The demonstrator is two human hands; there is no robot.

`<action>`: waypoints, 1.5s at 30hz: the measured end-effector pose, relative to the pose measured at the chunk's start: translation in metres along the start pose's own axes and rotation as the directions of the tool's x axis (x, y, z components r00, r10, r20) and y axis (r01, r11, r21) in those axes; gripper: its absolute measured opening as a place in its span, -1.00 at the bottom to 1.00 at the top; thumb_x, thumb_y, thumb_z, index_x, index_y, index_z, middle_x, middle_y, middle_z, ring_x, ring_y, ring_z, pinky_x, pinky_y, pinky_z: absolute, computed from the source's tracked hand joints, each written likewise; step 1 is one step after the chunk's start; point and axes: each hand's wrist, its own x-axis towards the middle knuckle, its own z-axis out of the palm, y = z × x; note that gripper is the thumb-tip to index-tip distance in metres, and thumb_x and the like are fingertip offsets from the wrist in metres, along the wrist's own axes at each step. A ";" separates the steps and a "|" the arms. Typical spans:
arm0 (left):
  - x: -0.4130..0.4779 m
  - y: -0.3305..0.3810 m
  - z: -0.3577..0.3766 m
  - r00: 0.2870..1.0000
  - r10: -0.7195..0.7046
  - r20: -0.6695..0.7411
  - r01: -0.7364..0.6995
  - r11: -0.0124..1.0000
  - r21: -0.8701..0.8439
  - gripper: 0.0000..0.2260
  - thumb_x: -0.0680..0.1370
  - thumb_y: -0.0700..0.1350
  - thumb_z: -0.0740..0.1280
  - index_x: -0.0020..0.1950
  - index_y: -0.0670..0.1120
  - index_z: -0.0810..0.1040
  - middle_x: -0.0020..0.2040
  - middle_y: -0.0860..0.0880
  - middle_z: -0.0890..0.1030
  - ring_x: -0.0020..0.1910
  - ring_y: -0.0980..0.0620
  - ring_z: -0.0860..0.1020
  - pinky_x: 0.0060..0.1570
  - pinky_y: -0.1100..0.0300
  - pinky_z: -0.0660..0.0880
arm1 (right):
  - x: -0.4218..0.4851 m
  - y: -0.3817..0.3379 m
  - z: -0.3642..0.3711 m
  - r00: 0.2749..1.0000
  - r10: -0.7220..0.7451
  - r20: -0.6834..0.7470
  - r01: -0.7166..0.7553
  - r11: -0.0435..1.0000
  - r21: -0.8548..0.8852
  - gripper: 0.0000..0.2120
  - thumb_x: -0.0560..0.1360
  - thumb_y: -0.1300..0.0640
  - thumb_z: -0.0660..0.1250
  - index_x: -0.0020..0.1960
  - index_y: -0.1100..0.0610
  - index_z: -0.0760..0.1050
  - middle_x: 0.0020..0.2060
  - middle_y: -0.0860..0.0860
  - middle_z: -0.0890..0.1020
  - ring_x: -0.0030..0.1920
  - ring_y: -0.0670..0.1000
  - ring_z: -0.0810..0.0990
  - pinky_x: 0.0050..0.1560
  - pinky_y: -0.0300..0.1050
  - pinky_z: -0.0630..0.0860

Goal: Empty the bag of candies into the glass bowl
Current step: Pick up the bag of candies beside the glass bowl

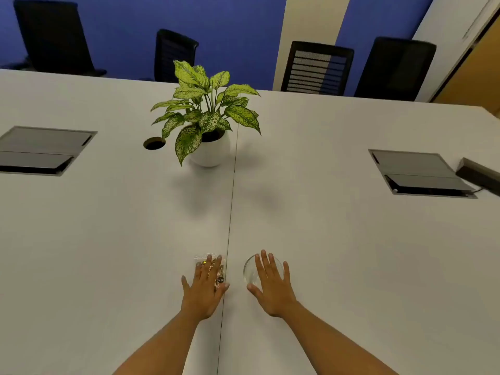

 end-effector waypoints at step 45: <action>0.018 0.060 -0.097 0.977 0.174 0.120 0.139 -0.104 -0.985 -0.61 0.54 0.05 0.28 0.35 0.01 0.48 0.27 -0.14 0.60 0.22 -0.20 0.59 0.04 0.00 0.62 | 0.016 -0.013 -0.128 0.960 0.277 -0.035 -0.041 0.264 0.964 -0.80 0.56 0.09 0.34 0.07 0.19 0.63 -0.11 0.14 0.71 -0.21 0.02 0.70 -0.22 -0.16 0.65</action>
